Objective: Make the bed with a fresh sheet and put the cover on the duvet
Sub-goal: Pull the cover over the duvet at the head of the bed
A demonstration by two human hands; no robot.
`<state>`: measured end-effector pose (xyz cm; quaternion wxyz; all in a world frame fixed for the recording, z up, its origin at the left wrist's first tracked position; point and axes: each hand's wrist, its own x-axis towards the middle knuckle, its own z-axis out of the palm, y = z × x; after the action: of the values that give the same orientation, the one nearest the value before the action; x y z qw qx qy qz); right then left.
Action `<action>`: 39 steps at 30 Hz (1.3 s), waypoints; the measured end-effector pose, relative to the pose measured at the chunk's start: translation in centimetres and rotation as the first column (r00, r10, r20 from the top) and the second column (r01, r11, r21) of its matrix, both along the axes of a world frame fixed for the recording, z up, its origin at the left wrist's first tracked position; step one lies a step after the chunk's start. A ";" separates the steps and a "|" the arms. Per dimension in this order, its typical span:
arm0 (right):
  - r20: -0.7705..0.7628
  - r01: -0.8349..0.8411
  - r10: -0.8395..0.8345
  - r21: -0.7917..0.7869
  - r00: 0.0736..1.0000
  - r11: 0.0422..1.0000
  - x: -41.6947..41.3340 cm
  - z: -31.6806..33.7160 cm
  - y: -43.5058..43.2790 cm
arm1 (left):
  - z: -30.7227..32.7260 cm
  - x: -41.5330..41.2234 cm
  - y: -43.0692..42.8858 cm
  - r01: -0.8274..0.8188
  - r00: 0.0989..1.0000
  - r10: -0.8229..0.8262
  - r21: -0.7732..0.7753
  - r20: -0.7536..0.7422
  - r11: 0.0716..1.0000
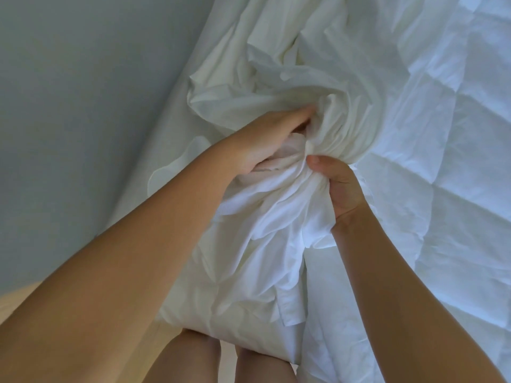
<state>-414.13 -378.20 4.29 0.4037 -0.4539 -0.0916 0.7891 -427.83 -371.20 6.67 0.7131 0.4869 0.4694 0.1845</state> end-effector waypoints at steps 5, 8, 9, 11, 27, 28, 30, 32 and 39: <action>-0.111 0.124 -0.117 0.056 0.987 0.991 -0.4 -0.5 -0.1 | -4.0 -3.2 -5.8 -0.332 0.886 0.374 0.187 -0.273 0.924; -0.043 0.122 -0.122 0.003 0.992 0.992 -0.4 -0.7 -0.1 | -4.9 -3.8 -9.3 -0.134 0.890 0.144 0.055 -0.432 0.989; -0.002 0.116 -0.116 -0.011 0.993 0.993 -0.3 -0.9 -0.1 | -5.1 -3.9 -9.9 -0.092 0.890 0.092 0.024 -0.447 0.996; 0.064 0.071 -0.070 -0.005 0.995 0.997 -0.1 -0.8 0.1 | -5.4 -3.8 -10.7 -0.039 0.899 0.053 0.041 -0.434 0.998; 0.530 -0.333 0.397 -0.217 0.749 0.918 5.2 -0.7 -1.7 | -2.6 0.6 -15.1 -0.134 0.715 0.415 0.472 -0.562 0.871; 0.531 -0.324 0.385 -0.208 0.755 0.923 4.8 -0.9 -1.8 | -2.2 0.2 -14.3 -0.217 0.720 0.524 0.569 -0.455 0.793; 0.519 -0.300 0.336 -0.154 0.786 0.941 3.9 -1.2 -1.8 | -1.6 0.2 -12.3 -0.182 0.785 0.470 0.575 -0.404 0.798; 0.524 -0.272 0.273 -0.081 0.806 0.959 3.3 -1.2 -1.8 | -1.7 1.3 -10.7 -0.033 0.831 0.249 0.404 -0.498 0.914; 0.603 0.155 -0.206 0.135 0.771 0.979 -0.3 -2.0 -2.4 | -2.3 6.1 -6.0 -0.095 0.861 0.118 0.071 -0.494 0.993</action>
<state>-414.38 -380.61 2.29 0.4431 -0.6761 -0.2043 0.5521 -421.75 -377.25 4.40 0.5458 0.5071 0.6591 0.1022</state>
